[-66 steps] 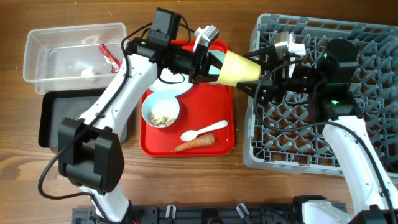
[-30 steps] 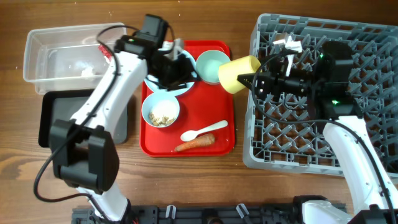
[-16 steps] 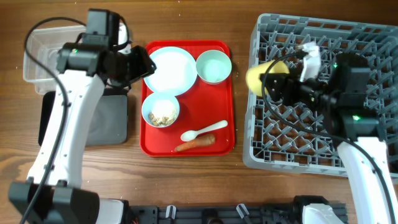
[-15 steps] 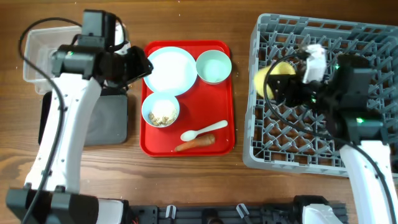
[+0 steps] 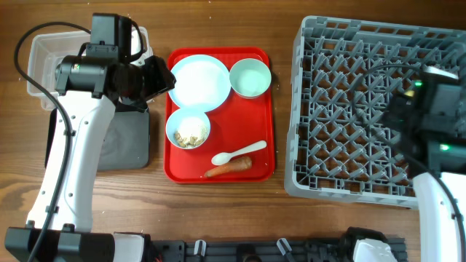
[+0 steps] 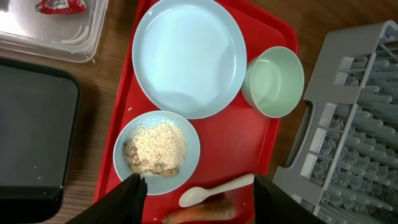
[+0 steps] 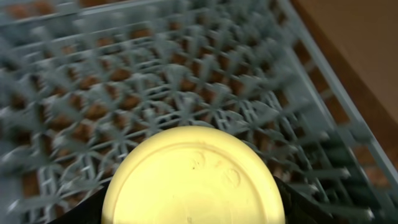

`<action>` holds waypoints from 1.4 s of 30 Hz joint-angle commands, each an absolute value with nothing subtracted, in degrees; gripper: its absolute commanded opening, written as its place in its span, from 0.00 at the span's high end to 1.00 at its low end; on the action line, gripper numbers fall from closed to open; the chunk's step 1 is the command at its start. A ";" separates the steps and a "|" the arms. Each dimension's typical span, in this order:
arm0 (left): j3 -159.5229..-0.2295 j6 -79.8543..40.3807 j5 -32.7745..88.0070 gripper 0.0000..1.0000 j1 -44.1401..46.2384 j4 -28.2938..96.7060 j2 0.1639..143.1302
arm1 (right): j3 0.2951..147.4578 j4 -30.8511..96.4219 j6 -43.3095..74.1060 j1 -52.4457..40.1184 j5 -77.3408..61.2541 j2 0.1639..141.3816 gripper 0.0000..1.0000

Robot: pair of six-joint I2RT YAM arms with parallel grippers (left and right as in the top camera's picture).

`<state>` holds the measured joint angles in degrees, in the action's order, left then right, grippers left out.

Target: Sort waste into correct bins and load items into the dishwasher rack

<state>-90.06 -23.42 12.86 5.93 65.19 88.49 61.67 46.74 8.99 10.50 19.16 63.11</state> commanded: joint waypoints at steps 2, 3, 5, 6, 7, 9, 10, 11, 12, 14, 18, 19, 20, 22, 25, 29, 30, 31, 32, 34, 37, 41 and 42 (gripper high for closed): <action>-90.43 -22.72 11.90 0.44 5.72 65.30 87.70 | 63.11 46.74 10.90 19.81 13.19 66.43 0.50; -90.43 -22.72 11.92 0.44 5.72 65.41 87.70 | 63.11 46.70 10.90 22.17 12.27 67.46 0.49; -90.43 -22.72 11.92 0.43 5.72 65.43 87.70 | 63.11 46.13 10.87 26.68 11.14 69.63 0.50; -90.43 -22.72 11.92 0.44 5.72 65.43 87.70 | 63.11 45.82 10.90 28.42 10.52 70.59 0.50; -90.43 -22.72 11.92 0.44 5.72 65.45 87.70 | 63.11 45.43 10.98 30.13 9.52 71.55 0.50; -90.43 -22.74 11.92 0.44 5.72 65.45 87.70 | 63.11 44.25 11.75 33.98 7.62 73.80 0.50; -90.43 -22.74 11.92 0.43 5.72 65.45 87.70 | 63.11 43.94 12.25 34.89 7.60 74.41 0.50; -90.43 -22.74 11.92 0.43 5.72 65.45 87.70 | 63.11 43.33 12.21 35.68 7.40 75.00 0.50; -90.43 -22.72 11.92 0.43 5.72 65.45 87.70 | 63.11 42.50 12.21 36.36 7.38 75.75 0.50; -90.43 -22.72 11.92 0.43 5.72 65.47 87.70 | 63.11 41.32 12.25 37.12 7.42 77.56 0.50; -90.43 -22.74 11.92 0.43 5.72 65.80 87.70 | 63.09 39.77 12.62 37.45 7.88 80.99 0.50; -90.43 -22.72 11.92 0.43 5.72 65.93 87.70 | 63.11 39.38 12.69 37.50 8.12 81.95 0.50; -90.43 -22.74 11.92 0.43 5.72 66.28 87.70 | 63.09 38.96 12.99 37.60 8.64 82.83 0.50; -90.43 -22.72 11.92 0.43 5.72 66.76 87.70 | 63.09 38.52 13.65 37.60 9.91 84.03 0.50; -90.43 -22.74 11.92 0.43 5.72 66.87 87.70 | 63.09 37.87 13.69 37.60 10.68 85.23 0.50; -90.43 -22.74 11.92 0.43 5.72 66.87 87.70 | 63.11 35.94 13.69 37.60 10.68 85.30 0.50; -90.43 -22.74 11.92 0.43 5.72 66.89 87.70 | 63.11 35.73 13.72 37.60 10.68 85.30 0.50; -90.43 -22.74 11.92 0.43 5.72 66.89 87.70 | 63.11 35.57 13.74 37.60 10.63 85.27 0.50; -90.43 -22.72 11.92 0.43 5.72 66.89 87.70 | 63.11 35.38 14.00 37.60 10.31 85.17 0.50; -90.43 -22.72 11.92 0.43 5.72 66.89 87.70 | 63.11 35.05 13.96 37.60 9.34 84.33 0.50; -90.43 -22.72 11.92 0.43 5.72 66.89 87.70 | 63.11 34.04 13.72 37.60 9.43 82.37 0.50; -90.43 -22.74 11.92 0.43 5.72 66.89 87.70 | 63.11 34.13 13.54 37.60 10.94 81.58 0.50; -90.43 -22.74 11.92 0.43 5.72 66.89 87.70 | 63.11 34.20 13.52 37.60 10.94 81.80 0.50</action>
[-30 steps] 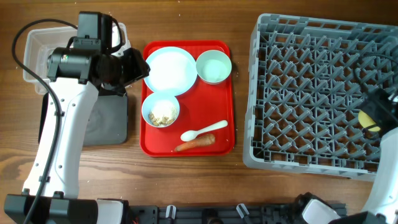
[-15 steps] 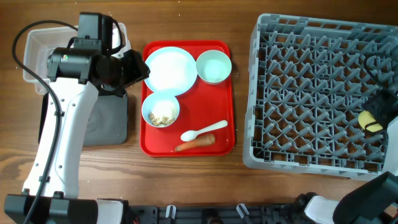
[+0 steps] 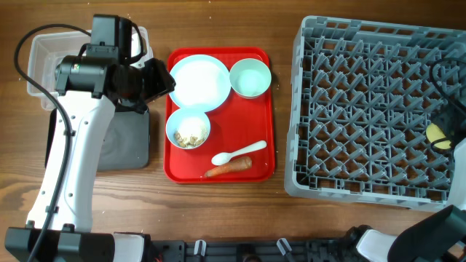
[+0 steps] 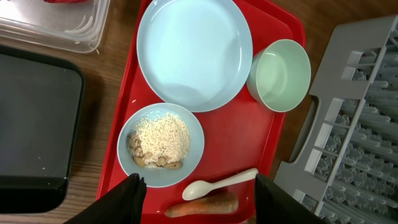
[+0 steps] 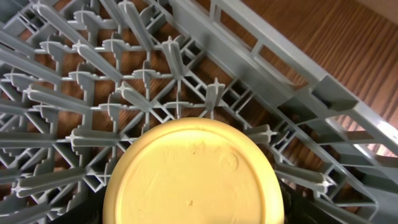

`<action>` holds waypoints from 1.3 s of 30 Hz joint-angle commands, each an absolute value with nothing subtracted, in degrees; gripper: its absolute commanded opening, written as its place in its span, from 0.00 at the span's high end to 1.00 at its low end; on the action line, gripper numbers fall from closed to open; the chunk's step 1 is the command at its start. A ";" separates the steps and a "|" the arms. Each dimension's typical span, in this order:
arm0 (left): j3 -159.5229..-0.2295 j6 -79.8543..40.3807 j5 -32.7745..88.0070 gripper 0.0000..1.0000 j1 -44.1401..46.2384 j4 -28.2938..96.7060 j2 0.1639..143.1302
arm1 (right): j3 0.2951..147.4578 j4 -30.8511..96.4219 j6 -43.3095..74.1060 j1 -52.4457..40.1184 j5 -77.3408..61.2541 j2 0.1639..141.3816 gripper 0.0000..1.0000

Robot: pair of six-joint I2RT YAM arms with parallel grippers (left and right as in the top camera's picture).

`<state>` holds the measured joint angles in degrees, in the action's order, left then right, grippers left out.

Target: Sort waste into correct bins and load items into the dishwasher rack

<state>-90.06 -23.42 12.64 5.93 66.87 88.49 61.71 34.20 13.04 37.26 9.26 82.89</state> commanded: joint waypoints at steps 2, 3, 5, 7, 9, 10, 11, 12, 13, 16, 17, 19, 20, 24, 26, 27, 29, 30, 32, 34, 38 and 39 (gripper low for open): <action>-90.43 -22.74 11.92 0.43 5.72 66.94 87.70 | 63.07 35.14 13.63 37.60 12.14 83.07 0.50; -90.43 -22.74 11.92 0.43 5.72 66.94 87.70 | 62.89 35.44 13.67 37.60 13.02 83.68 0.50; -90.43 -22.72 11.92 0.43 5.72 66.94 87.70 | 62.50 35.48 13.74 37.60 13.32 84.84 0.50; -90.43 -22.72 11.92 0.43 5.72 66.94 87.70 | 62.30 35.40 14.00 37.60 13.32 86.50 0.50; -90.43 -22.72 11.92 0.43 5.72 66.96 87.70 | 62.30 35.24 14.11 37.60 13.32 87.09 0.49; -90.43 -22.72 11.92 0.43 5.72 66.94 87.70 | 62.30 35.16 14.13 37.60 13.23 87.13 0.40; -90.43 -22.72 11.92 0.43 5.72 66.94 87.70 | 62.30 35.16 14.09 37.58 13.02 87.13 0.24; -90.43 -22.72 11.92 0.43 5.72 66.92 87.70 | 62.30 35.11 14.11 37.58 12.05 87.13 0.00; -90.43 -22.72 11.92 0.43 5.72 66.92 87.70 | 62.30 34.59 14.09 37.58 10.24 87.13 0.00; -90.43 -22.72 11.92 0.43 5.72 66.94 87.70 | 62.37 33.17 13.47 37.58 4.84 87.09 0.00; -90.43 -22.72 11.92 0.43 5.72 66.96 87.70 | 62.41 33.17 13.43 37.58 3.09 87.00 0.00; -90.43 -22.72 11.92 0.38 5.72 66.96 87.70 | 62.48 33.17 13.02 37.58 -0.56 86.19 0.00; -90.43 -22.72 11.92 0.36 5.72 66.96 87.70 | 62.65 33.12 12.01 37.58 -2.68 85.41 0.00; -90.43 -22.72 11.90 0.26 5.72 66.96 87.70 | 63.61 33.54 10.50 36.67 -8.82 78.72 0.00; -90.43 -22.72 11.90 0.23 5.72 66.96 87.74 | 63.79 34.20 10.20 34.54 -10.33 76.05 0.00; -90.43 -22.72 11.90 0.21 5.72 66.96 87.77 | 63.79 34.52 8.45 32.38 -12.21 74.65 0.00; -90.43 -22.72 11.90 0.19 5.72 67.00 87.77 | 63.81 35.51 6.90 27.77 -12.62 73.21 0.00; -90.43 -22.72 11.90 0.18 5.72 67.18 87.77 | 63.81 35.70 5.58 25.30 -13.15 72.86 0.00; -90.30 -22.72 11.88 0.18 5.72 67.29 87.77 | 63.94 36.16 3.11 18.35 -16.25 72.84 0.00; -90.24 -22.72 11.29 0.18 5.72 67.55 87.77 | 63.99 36.25 2.57 11.99 -16.64 72.84 0.01; -90.24 -22.74 7.20 0.18 5.72 68.99 87.77 | 67.96 38.61 1.56 0.25 -14.66 73.87 0.01; -90.24 -22.76 6.35 0.18 5.72 69.54 87.77 | 70.32 39.83 1.58 -2.39 -14.66 74.94 0.01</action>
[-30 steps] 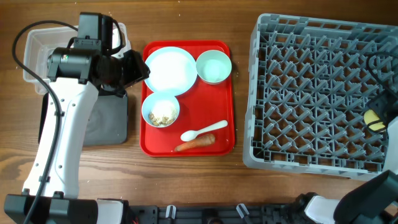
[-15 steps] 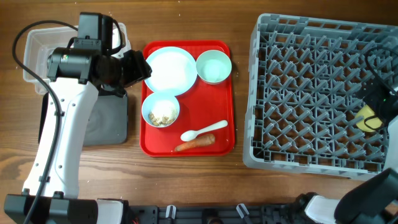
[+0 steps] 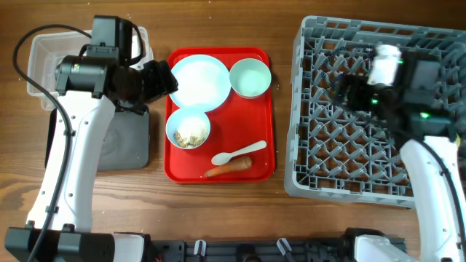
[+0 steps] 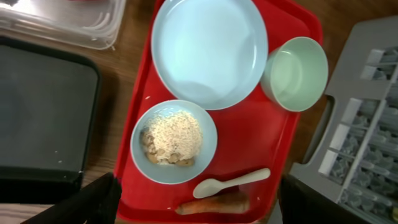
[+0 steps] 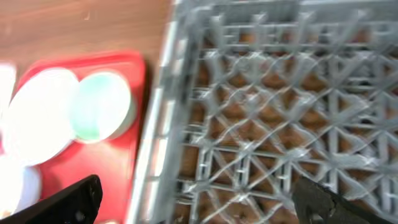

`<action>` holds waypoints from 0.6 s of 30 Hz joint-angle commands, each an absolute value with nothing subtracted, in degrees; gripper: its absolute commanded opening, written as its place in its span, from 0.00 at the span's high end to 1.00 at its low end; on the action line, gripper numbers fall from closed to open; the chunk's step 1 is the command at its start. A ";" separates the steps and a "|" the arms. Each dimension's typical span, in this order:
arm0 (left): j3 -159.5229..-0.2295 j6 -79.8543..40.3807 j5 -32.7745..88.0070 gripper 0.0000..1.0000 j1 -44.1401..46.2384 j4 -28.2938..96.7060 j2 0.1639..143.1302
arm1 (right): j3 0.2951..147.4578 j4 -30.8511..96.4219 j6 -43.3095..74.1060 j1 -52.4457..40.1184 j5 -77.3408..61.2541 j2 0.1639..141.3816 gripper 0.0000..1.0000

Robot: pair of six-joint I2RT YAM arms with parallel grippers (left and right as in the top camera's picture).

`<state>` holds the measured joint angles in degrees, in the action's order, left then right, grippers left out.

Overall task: Sort waste into correct bins and load items into the dishwasher rack
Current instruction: 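Reach the right gripper to the mint bowl and grasp it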

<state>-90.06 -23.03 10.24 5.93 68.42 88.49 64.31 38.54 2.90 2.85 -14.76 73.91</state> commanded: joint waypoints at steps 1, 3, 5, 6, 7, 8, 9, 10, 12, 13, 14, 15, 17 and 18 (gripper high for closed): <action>-90.24 -22.76 5.78 0.17 5.72 70.00 87.77 | 72.58 40.95 1.69 -4.36 -14.63 76.25 0.01; -90.24 -22.76 5.45 0.17 5.72 70.46 87.77 | 78.24 44.86 1.65 -7.38 -14.09 79.92 0.01; -90.24 -22.76 5.45 0.17 5.72 70.59 87.77 | 83.46 48.23 1.65 -9.37 -13.80 83.90 0.00; -90.24 -22.76 5.45 0.17 5.72 70.59 87.77 | 86.74 50.37 1.65 -10.39 -13.78 86.52 0.01; -90.24 -22.76 5.45 0.17 5.72 70.57 87.77 | 90.59 52.64 1.50 -11.66 -13.76 89.86 0.01; -90.24 -22.76 5.45 0.17 5.72 70.57 87.77 | 92.86 53.84 1.56 -12.34 -13.37 92.03 0.01; -90.24 -22.76 5.45 0.17 5.72 70.57 87.77 | 96.71 55.35 1.58 -13.47 -13.37 96.12 0.01; -90.24 -22.79 5.45 0.17 5.72 70.54 87.77 | 97.89 55.61 1.67 -13.91 -13.37 97.60 0.03; -90.24 -22.76 5.45 0.16 5.72 70.57 87.77 | 100.86 55.11 2.11 -15.57 -13.28 103.70 0.11; -90.24 -22.76 5.48 0.16 5.72 70.57 87.77 | 100.92 53.84 3.44 -16.29 -11.84 105.80 0.11; -90.24 -22.76 5.48 0.16 5.74 70.59 87.77 | 100.92 52.75 4.27 -16.88 -10.15 107.42 0.11; -90.24 -22.79 5.48 0.16 5.74 70.59 87.77 | 100.92 51.13 5.10 -17.61 -7.97 109.36 0.12; -90.24 -22.79 5.48 0.16 5.89 70.57 87.77 | 100.92 48.07 6.33 -19.03 -5.37 112.92 0.12; -90.24 -22.79 5.48 0.16 5.89 70.57 87.77 | 100.92 47.07 7.79 -19.62 -4.27 114.52 0.14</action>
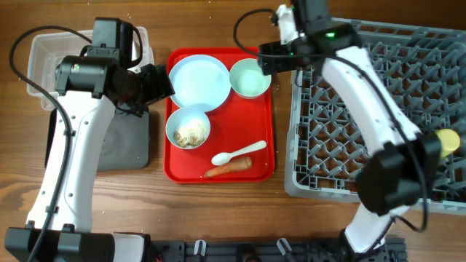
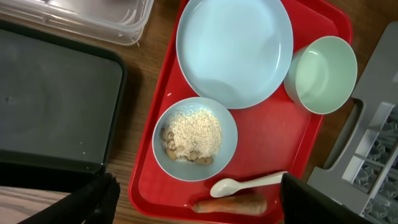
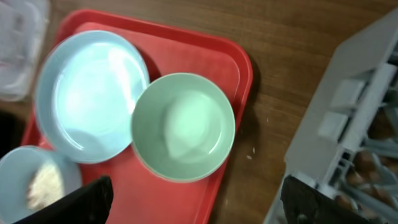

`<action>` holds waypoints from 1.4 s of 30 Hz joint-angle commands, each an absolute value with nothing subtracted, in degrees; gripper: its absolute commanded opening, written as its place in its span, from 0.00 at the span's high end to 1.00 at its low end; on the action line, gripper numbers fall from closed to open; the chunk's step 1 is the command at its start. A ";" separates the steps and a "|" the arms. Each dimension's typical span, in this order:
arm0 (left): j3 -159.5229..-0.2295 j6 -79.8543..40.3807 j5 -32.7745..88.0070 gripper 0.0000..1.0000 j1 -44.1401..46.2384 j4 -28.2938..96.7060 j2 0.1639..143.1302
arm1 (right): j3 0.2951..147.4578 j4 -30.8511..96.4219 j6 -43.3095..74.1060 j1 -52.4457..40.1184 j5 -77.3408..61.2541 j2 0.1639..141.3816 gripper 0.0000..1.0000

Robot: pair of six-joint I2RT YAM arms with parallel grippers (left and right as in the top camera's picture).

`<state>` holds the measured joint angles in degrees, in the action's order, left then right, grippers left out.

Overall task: Sort waste into correct bins and load items into the dishwasher rack
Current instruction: 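Reach the right gripper to the mint bowl and grasp it, then lift the mint bowl with the right gripper and place it in the rack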

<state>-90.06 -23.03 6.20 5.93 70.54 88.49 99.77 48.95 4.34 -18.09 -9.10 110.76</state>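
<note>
A red tray [image 1: 263, 138] carries a pale blue plate [image 1: 196, 81], an empty green bowl [image 1: 247, 78], a blue bowl of rice scraps [image 1: 188, 129], a white spoon [image 1: 237, 153] and a carrot piece [image 1: 228, 168]. My right gripper [image 3: 196, 202] hangs open over the green bowl [image 3: 183, 127], holding nothing. At the tray's left edge my left gripper [image 2: 199, 202] is open wide above the rice bowl [image 2: 194, 138], spoon [image 2: 249, 183] and carrot [image 2: 229, 203]. A yellow cup [image 1: 444, 140] sits in the grey dishwasher rack [image 1: 349, 116] at its right edge.
A clear plastic bin [image 1: 40, 58] stands at the far left, with a black bin [image 1: 124, 142] in front of it. The rack's wall [image 3: 348, 118] rises just right of the green bowl. My right arm stretches across the rack's left half.
My right gripper was open over the upper middle of the rack and is now over the tray's far right corner, above the green bowl. The left gripper has shifted slightly left.
My right gripper held the yellow cup over the rack, then low at the rack's right edge. Later it was open and empty over the rack, with the cup left at the right edge. Now it hangs over the green bowl. The left gripper stayed open over the tray.
</note>
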 commanded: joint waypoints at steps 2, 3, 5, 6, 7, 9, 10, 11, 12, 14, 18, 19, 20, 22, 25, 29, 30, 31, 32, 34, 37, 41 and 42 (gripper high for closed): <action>-90.24 -22.79 5.48 0.16 5.89 70.59 87.77 | 100.92 45.58 10.66 -20.23 -3.18 117.16 0.19; -90.24 -22.79 5.48 0.16 5.89 70.59 87.77 | 100.92 44.88 11.68 -20.32 -3.25 118.45 0.21; -90.24 -22.79 5.48 0.16 5.89 70.57 87.77 | 100.92 44.56 12.51 -20.32 -3.42 120.62 0.25; -90.24 -22.79 5.48 0.16 5.89 70.57 87.77 | 100.92 44.56 12.62 -20.29 -3.44 121.43 0.26; -90.24 -22.76 5.48 0.16 5.89 70.57 87.77 | 100.92 44.56 12.64 -20.32 -3.44 122.43 0.28; -90.24 -22.79 5.48 0.16 5.89 70.57 87.77 | 100.88 44.56 12.62 -20.29 -3.42 124.44 0.29; -90.24 -22.76 5.48 0.16 5.89 70.57 87.77 | 100.88 44.53 12.62 -20.29 -3.44 125.14 0.31; -90.24 -22.76 5.48 0.16 5.89 70.57 87.77 | 100.86 44.58 12.62 -20.29 -3.42 125.40 0.34; -90.24 -22.76 5.48 0.16 5.89 70.57 87.77 | 100.86 44.56 12.64 -20.29 -3.42 126.10 0.35; -90.24 -22.76 5.48 0.16 5.89 70.57 87.77 | 100.86 44.58 13.69 -20.29 -3.42 127.44 0.45; -90.24 -22.76 5.48 0.16 5.89 70.57 87.77 | 100.86 44.38 13.93 -20.29 -3.42 128.05 0.76; -90.24 -22.76 5.48 0.16 5.89 70.57 87.77 | 100.86 44.23 13.98 -20.29 -3.42 128.05 0.80; -90.24 -22.76 5.48 0.16 5.89 70.57 87.77 | 100.86 44.23 14.15 -20.29 -3.42 128.05 0.82; -90.24 -22.76 5.48 0.16 5.89 70.57 87.77 | 100.88 44.16 14.15 -20.29 -3.40 128.03 0.94; -90.24 -22.76 5.48 0.16 5.89 70.57 87.77 | 100.92 44.18 14.09 -20.23 -3.29 127.76 0.96; -90.24 -22.74 5.48 0.16 5.89 70.57 87.77 | 100.92 44.34 13.67 -19.18 -2.13 123.70 0.96; -90.24 -22.76 5.48 0.16 5.89 70.57 87.77 | 100.92 44.42 13.47 -18.76 -1.21 121.84 0.95; -90.24 -22.76 5.48 0.16 5.89 70.57 87.77 | 100.92 44.62 13.45 -18.37 0.21 119.72 0.96; -90.24 -22.76 5.48 0.16 5.89 70.57 87.77 | 100.92 44.73 13.39 -18.02 1.39 117.91 0.96; -90.24 -22.74 5.48 0.16 5.89 70.57 87.77 | 100.92 45.04 11.60 -16.91 5.52 111.92 0.96; -90.24 -22.76 5.48 0.16 5.89 70.57 87.77 | 100.92 45.06 6.85 -14.92 11.05 104.92 0.96; -90.24 -22.74 5.48 0.15 5.89 70.54 87.77 | 100.92 46.19 5.74 -10.57 26.76 98.54 0.96; -90.24 -22.74 5.48 0.15 5.89 70.54 87.77 | 100.92 47.20 6.02 -9.10 32.05 97.97 0.96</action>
<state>-90.06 -23.03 5.82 5.93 70.57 88.49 100.25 45.69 7.38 -11.88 16.53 99.44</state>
